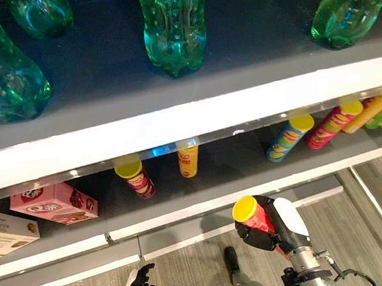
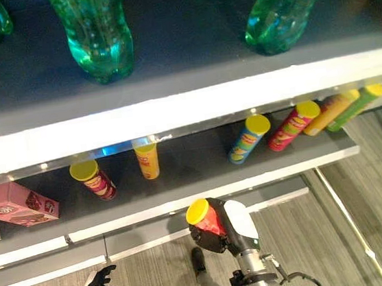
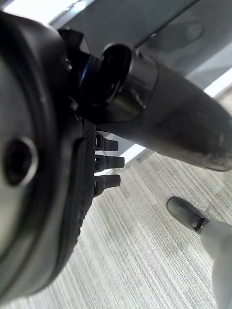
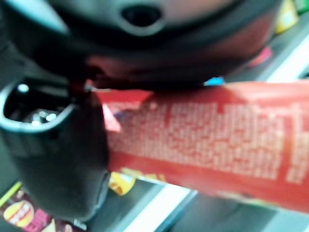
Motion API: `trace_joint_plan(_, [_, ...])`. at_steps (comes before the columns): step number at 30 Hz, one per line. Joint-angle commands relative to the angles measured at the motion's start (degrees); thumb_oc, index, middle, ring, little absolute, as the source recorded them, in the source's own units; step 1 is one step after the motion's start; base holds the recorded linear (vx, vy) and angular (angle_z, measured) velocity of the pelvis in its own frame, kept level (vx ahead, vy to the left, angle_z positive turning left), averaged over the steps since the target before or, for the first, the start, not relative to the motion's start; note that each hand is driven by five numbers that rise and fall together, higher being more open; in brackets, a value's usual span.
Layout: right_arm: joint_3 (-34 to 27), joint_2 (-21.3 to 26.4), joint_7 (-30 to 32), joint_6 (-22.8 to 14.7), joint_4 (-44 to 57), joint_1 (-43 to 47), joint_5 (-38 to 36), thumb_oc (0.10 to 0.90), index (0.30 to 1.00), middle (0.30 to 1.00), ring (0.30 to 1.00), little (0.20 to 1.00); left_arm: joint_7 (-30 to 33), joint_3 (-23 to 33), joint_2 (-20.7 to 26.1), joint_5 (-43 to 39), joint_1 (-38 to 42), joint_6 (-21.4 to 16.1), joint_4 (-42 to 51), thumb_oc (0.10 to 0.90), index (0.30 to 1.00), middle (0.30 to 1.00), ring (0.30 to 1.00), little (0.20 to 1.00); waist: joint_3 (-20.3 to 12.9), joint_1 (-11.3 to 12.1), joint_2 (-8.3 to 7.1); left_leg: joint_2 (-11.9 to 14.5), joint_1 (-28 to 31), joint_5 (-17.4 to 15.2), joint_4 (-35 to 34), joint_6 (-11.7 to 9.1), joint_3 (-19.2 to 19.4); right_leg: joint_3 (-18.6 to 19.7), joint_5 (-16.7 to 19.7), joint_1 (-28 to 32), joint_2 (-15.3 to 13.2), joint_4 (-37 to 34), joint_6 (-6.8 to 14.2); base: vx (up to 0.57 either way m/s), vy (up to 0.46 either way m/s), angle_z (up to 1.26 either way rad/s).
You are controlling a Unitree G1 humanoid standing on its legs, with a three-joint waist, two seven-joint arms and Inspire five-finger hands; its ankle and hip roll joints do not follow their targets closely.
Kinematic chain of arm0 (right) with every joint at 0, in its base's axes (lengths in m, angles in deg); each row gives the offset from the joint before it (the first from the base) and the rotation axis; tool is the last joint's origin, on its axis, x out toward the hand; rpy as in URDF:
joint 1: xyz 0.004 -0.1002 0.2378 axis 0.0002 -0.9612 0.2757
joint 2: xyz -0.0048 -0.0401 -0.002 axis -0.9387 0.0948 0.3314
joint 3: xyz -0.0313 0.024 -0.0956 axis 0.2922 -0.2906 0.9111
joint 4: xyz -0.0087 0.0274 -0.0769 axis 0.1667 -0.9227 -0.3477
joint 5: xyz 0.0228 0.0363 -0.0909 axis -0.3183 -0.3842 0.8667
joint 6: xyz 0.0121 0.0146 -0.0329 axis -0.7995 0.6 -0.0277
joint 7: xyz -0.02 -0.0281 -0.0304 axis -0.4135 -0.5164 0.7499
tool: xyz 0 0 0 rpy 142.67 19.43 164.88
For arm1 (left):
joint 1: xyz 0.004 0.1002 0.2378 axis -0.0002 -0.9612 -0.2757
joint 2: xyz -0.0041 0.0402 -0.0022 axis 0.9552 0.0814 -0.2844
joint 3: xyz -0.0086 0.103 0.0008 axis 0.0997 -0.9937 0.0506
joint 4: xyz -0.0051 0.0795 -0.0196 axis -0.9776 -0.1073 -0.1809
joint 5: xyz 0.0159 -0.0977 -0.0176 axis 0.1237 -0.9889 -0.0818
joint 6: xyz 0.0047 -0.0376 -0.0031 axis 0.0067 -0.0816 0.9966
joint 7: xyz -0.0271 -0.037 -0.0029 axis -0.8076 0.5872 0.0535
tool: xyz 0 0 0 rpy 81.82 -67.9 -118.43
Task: Put the goods on the table back onto the shelves and tidy them up.
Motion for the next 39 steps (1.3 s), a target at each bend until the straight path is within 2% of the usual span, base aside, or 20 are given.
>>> trace_joint_plan(1, [-2.3,-1.2,4.4,-3.0,5.4,5.5,1.1,0.4,0.3,0.3,0.3,0.3,1.9,-0.3,2.9,1.5,2.5,-2.0,1.3,0.8,0.9,0.9,0.9,0.9,3.8,2.2,3.3,1.6,3.9,-6.7,0.6,-0.4,1.0,-0.5,-10.6,-0.6,0.4,5.1,2.3,-0.2,0.01,-0.21])
trace_joint_plan(2, [-2.4,-1.4,4.4,-3.1,5.4,5.6,0.9,0.4,0.3,0.3,0.3,0.3,2.1,0.2,3.2,1.1,2.5,-1.9,1.5,0.8,0.9,0.9,0.9,0.9,3.7,3.0,3.02,2.0,3.1,-6.3,0.7,-0.3,1.3,-1.5,-11.4,0.8,-0.9,5.2,1.4,-0.2,-0.057,-0.38])
trace_joint_plan(4, [-2.3,-1.5,4.6,-3.1,4.8,5.8,0.9,0.4,0.3,0.3,0.3,0.3,2.4,1.0,3.3,0.3,2.3,-2.0,1.5,0.8,0.9,0.9,0.9,0.9,2.7,4.5,2.48,2.9,1.5,-5.6,0.9,-0.3,1.9,-3.2,-11.1,4.3,-4.6,5.9,1.2,-0.16,-0.121,-0.34])
trace_joint_plan(7, [-2.5,-1.4,4.3,-3.0,3.9,5.9,0.9,0.4,0.3,0.3,0.3,0.3,2.3,2.1,3.2,-0.7,1.7,-2.2,1.5,0.8,0.9,0.9,0.9,0.9,0.5,7.0,1.55,3.6,-0.7,-5.1,2.3,-0.4,1.0,-2.5,-7.8,9.5,-9.0,5.3,1.9,-0.06,-0.135,-0.22])
trace_joint_plan(11, [-2.4,-1.5,3.7,-3.2,5.0,5.9,1.1,0.4,0.3,0.3,0.3,0.3,2.3,2.5,2.9,-1.3,0.7,-2.2,0.0,0.8,0.9,0.9,0.9,0.9,-1.6,9.0,-1.29,3.5,-1.3,-5.8,4.3,-0.9,2.1,-3.1,-4.3,10.5,-9.1,1.2,3.4,0.0,-0.098,-0.1])
trace_joint_plan(15, [-2.2,-1.4,2.4,-3.3,4.3,4.7,0.7,0.4,0.3,0.3,0.3,0.3,2.2,2.8,2.0,-1.2,0.3,-2.0,-0.9,0.8,0.9,0.9,0.9,0.9,-2.2,8.9,-1.63,3.8,-0.1,-6.2,4.6,-1.6,1.6,-3.9,-4.4,10.0,-8.2,0.7,3.4,0.03,-0.039,-0.28])
trace_joint_plan(19, [-2.4,-1.2,0.8,-2.9,3.1,3.6,0.2,0.4,0.3,0.3,0.3,0.3,1.5,2.0,1.9,0.5,-0.1,-2.0,-0.8,0.8,0.9,0.9,0.9,0.9,-2.3,8.4,-1.38,3.6,0.7,-6.5,4.7,-1.7,0.8,-5.3,-4.4,10.2,-7.8,0.8,3.3,0.02,-0.011,0.09])
trace_joint_plan(23, [-3.1,-3.7,0.7,-2.7,0.9,2.5,-3.1,0.4,0.3,0.3,0.3,0.3,2.1,2.7,1.6,-0.3,-0.8,-1.5,-0.7,0.8,0.9,0.9,0.9,0.9,-2.4,8.3,-0.85,3.3,1.3,-6.3,4.0,-1.7,-0.1,-6.6,-4.5,10.2,-7.3,0.9,3.4,0.03,-0.023,0.09])
trace_joint_plan(32, [-3.3,-10.0,-0.7,-5.8,-2.3,5.0,-15.9,0.4,0.3,0.3,0.3,0.3,2.3,3.9,0.5,-2.2,-2.7,-0.6,-2.2,0.8,0.9,0.9,0.9,0.9,-2.9,9.4,0.61,1.8,2.0,-5.6,1.9,-1.4,-1.4,-7.9,-4.4,10.1,-7.7,0.9,3.4,0.02,0.01,0.15])
trace_joint_plan(34, [-3.2,-11.9,0.0,-6.4,-3.1,8.0,-18.7,0.4,0.3,0.3,0.3,0.3,2.4,4.0,0.1,-3.0,-2.9,-0.2,-2.6,0.8,0.9,0.9,0.9,0.9,-2.8,10.0,1.14,1.4,1.6,-5.4,1.7,-1.2,-1.9,-8.1,-4.1,9.7,-8.0,0.8,3.4,0.01,0.006,0.07])
trace_joint_plan(38, [-4.1,-13.7,5.0,-8.1,-2.5,14.5,-18.3,0.4,0.3,0.3,0.3,0.3,2.7,3.3,-0.2,-4.9,-3.2,0.0,-2.9,0.8,0.9,0.9,0.9,0.9,-1.8,11.3,1.97,1.1,0.0,-5.3,2.4,-1.1,-2.6,-8.8,-3.5,8.4,-8.6,0.8,3.4,-0.01,-0.008,0.03])
trace_joint_plan(39, [-5.3,-14.2,8.1,-8.4,-2.1,17.6,-17.3,0.4,0.3,0.3,0.3,0.3,3.0,2.8,-0.3,-5.5,-3.0,0.0,-2.8,0.8,0.9,0.9,0.9,0.9,-1.1,11.8,2.25,1.2,-1.2,-5.2,2.9,-1.2,-2.7,-9.1,-3.1,7.4,-8.8,0.7,3.3,-0.02,-0.017,0.14])
